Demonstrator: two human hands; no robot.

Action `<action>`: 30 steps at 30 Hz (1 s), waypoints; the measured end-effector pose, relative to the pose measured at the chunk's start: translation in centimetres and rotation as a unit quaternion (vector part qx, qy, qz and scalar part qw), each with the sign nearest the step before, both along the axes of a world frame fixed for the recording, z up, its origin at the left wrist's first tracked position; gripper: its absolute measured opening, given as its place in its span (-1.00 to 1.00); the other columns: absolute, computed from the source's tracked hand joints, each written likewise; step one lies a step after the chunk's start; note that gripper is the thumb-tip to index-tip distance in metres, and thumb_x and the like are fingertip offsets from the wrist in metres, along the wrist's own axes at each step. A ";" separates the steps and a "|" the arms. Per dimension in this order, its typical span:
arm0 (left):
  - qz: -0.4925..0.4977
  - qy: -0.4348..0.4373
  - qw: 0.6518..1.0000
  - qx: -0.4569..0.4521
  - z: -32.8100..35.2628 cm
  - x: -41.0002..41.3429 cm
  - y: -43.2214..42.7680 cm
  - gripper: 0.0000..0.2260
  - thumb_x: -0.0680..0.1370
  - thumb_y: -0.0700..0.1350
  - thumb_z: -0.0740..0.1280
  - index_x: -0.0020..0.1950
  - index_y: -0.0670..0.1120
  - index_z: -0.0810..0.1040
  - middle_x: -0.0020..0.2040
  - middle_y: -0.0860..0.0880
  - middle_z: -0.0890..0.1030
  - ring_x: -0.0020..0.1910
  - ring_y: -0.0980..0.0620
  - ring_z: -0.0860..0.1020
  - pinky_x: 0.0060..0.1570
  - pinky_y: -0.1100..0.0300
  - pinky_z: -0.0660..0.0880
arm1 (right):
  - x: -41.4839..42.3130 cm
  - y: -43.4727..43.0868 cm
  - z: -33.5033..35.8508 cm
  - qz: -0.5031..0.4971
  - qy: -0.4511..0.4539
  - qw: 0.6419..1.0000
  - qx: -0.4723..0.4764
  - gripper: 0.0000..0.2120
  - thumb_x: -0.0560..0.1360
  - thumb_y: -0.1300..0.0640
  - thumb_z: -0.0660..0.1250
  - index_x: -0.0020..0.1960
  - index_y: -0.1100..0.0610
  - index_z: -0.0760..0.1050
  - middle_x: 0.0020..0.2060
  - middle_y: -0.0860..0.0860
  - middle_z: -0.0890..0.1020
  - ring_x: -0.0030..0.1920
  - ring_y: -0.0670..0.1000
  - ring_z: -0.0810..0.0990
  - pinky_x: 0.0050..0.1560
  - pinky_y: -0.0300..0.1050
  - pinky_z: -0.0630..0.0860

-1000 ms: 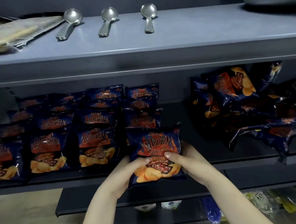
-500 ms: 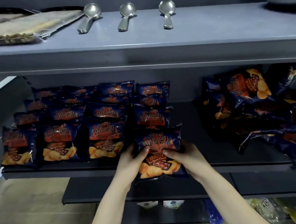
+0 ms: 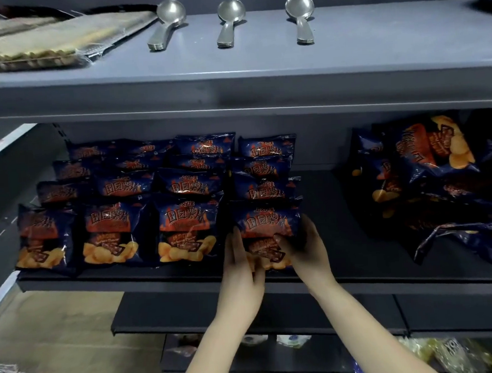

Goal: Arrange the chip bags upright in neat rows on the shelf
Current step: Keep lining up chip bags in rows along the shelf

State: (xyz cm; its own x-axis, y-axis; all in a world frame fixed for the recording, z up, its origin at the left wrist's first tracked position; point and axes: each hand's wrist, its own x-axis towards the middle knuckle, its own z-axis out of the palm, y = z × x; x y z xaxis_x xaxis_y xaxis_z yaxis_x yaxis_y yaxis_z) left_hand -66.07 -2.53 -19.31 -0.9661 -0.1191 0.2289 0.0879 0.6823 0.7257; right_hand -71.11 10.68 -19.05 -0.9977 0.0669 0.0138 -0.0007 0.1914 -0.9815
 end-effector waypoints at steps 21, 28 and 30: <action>-0.024 -0.054 0.996 -0.065 -2.1 -1.8 -0.5 -0.15 0.48 -0.42 0.19 0.40 0.03 -0.40 0.54 -0.13 -0.18 0.52 -0.07 -0.06 0.25 0.09 0.42 | -0.1 -1.9 -2.5 -0.073 0.125 0.989 0.024 -0.43 0.48 0.17 0.36 0.44 0.08 0.25 0.16 -0.26 0.48 0.19 -0.34 0.46 0.16 -0.44 0.41; -0.031 -0.012 0.998 -0.052 -2.7 -1.2 -0.7 -0.03 0.39 -0.50 0.26 0.45 0.08 -0.33 0.48 0.04 -0.26 0.47 -0.19 0.17 0.05 0.01 0.55 | 0.2 -2.2 -2.6 -0.087 0.158 0.982 0.063 -0.41 0.47 0.21 0.40 0.44 0.15 0.26 0.01 -0.02 0.61 0.00 -0.15 0.59 -0.01 -0.51 0.44; -0.042 0.018 0.997 -0.064 -3.0 -0.7 -0.7 0.02 0.33 -0.52 0.30 0.50 0.07 -0.25 0.51 0.02 -0.26 0.45 -0.21 0.20 0.00 -0.02 0.58 | 0.3 -2.6 -2.5 -0.102 0.156 0.980 0.065 -0.41 0.47 0.15 0.40 0.44 0.12 0.27 0.07 -0.03 0.61 0.01 -0.10 0.62 0.06 -0.35 0.52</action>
